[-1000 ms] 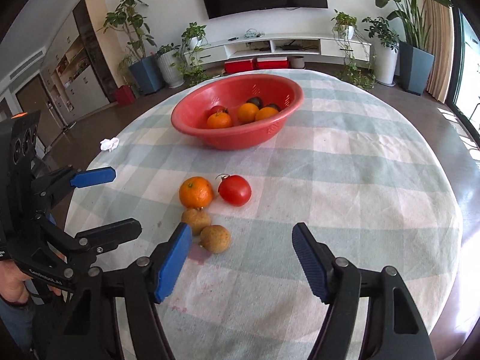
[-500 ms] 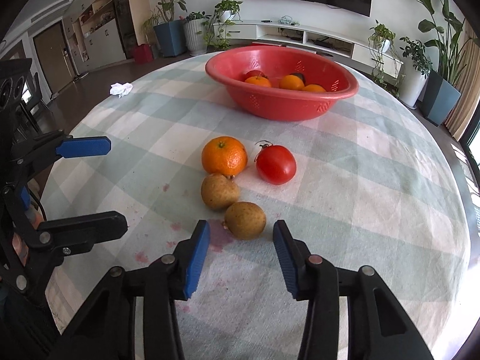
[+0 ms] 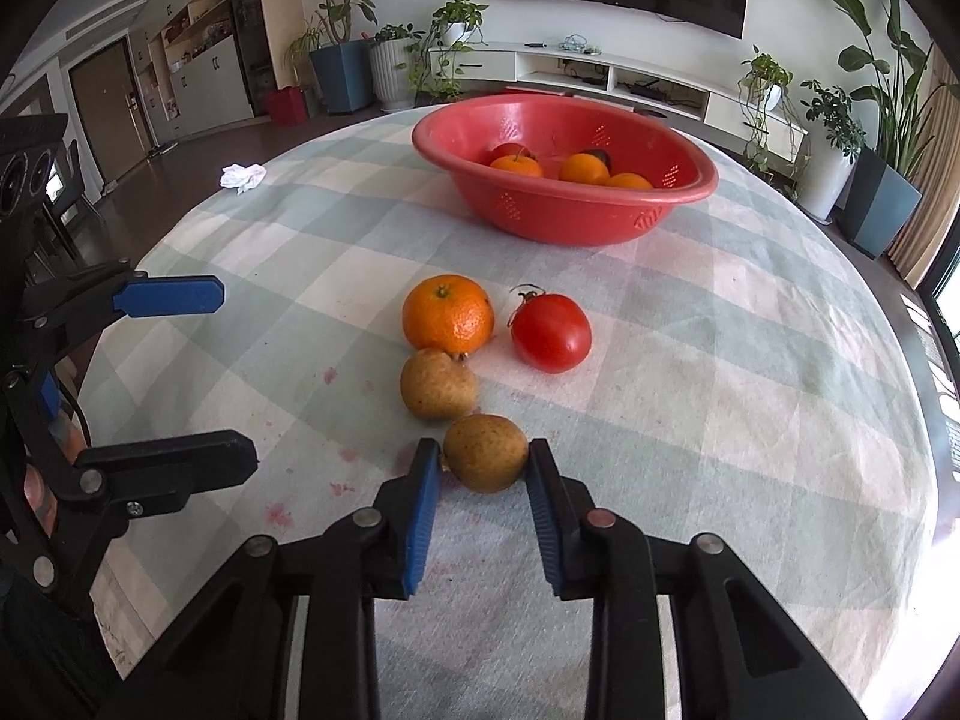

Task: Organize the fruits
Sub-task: 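Move the right gripper to a brown kiwi fruit and close on it, then lift the kiwi with the right gripper while the left gripper grasps another kiwi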

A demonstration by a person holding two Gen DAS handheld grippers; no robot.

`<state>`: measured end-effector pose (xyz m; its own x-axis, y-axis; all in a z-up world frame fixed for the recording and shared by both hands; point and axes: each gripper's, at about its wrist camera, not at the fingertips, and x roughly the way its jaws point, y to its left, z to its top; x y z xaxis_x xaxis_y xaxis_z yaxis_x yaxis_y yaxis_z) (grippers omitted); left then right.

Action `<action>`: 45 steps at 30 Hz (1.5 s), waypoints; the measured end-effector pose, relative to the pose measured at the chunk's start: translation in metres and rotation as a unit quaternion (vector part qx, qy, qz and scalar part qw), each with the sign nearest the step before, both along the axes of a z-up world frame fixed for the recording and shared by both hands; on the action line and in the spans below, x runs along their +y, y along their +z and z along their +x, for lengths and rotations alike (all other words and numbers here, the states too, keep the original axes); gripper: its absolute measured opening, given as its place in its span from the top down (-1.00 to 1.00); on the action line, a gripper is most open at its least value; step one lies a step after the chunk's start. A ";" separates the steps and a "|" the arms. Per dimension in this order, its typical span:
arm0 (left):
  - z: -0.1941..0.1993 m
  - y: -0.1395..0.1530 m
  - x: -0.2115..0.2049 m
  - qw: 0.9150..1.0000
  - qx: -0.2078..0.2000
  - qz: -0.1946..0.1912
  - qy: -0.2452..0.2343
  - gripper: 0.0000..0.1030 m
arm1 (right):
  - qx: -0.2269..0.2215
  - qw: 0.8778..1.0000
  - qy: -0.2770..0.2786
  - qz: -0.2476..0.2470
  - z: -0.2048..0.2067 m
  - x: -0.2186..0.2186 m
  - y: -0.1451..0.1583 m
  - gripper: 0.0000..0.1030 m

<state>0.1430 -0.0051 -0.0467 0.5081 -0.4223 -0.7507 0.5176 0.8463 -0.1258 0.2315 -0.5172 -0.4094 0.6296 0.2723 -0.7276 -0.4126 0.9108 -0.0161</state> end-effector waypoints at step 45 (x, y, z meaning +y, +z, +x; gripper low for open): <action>0.043 -0.024 -0.088 0.998 0.038 0.050 0.001 0.48 | -0.071 0.987 -0.112 0.087 -0.016 -0.070 0.044 0.38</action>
<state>0.1860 -0.0933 -0.0708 0.4495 -0.3425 -0.8250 0.5083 0.8575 -0.0790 0.2160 -0.5870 -0.3650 0.7797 0.2278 -0.5832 -0.2059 0.9730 0.1048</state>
